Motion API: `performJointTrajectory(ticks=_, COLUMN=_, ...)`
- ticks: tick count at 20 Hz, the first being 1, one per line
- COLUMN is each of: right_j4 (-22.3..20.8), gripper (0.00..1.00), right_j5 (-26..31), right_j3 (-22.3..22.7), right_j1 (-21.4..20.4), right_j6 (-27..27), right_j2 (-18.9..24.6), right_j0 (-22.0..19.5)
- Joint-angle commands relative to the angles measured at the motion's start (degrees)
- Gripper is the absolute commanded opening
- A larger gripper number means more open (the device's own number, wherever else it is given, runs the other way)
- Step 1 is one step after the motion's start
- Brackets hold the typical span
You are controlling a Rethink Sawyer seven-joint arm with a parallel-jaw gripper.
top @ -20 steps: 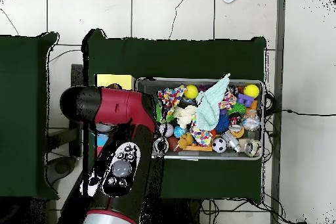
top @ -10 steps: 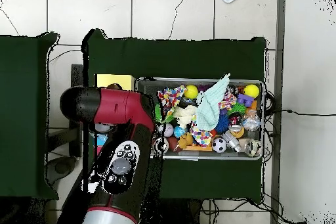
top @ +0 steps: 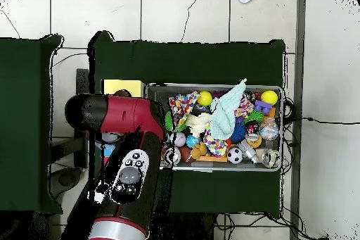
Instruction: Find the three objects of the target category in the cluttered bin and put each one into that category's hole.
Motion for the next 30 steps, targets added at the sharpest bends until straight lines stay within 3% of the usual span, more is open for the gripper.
performJointTrajectory(ticks=1, right_j4=-1.13, gripper=0.0, right_j5=3.97, right_j3=2.03, right_j1=2.92, right_j6=9.64, right_j2=5.23, right_j0=-1.36)
performJointTrajectory(ticks=10, right_j4=-4.39, gripper=0.0, right_j5=6.76, right_j3=0.38, right_j1=2.96, right_j6=7.99, right_j2=2.91, right_j0=-0.73)
performJointTrajectory(ticks=17, right_j4=-9.19, gripper=0.0, right_j5=10.25, right_j3=2.02, right_j1=-1.37, right_j6=3.8, right_j2=0.68, right_j0=-1.15)
performJointTrajectory(ticks=21, right_j4=-11.4, gripper=0.0, right_j5=10.8, right_j3=1.46, right_j1=-1.26, right_j6=2.75, right_j2=1.28, right_j0=-1.86)
performJointTrajectory(ticks=30, right_j4=-14.71, gripper=0.0, right_j5=19.64, right_j3=-0.96, right_j1=-6.1, right_j6=1.95, right_j2=2.03, right_j0=-2.86)
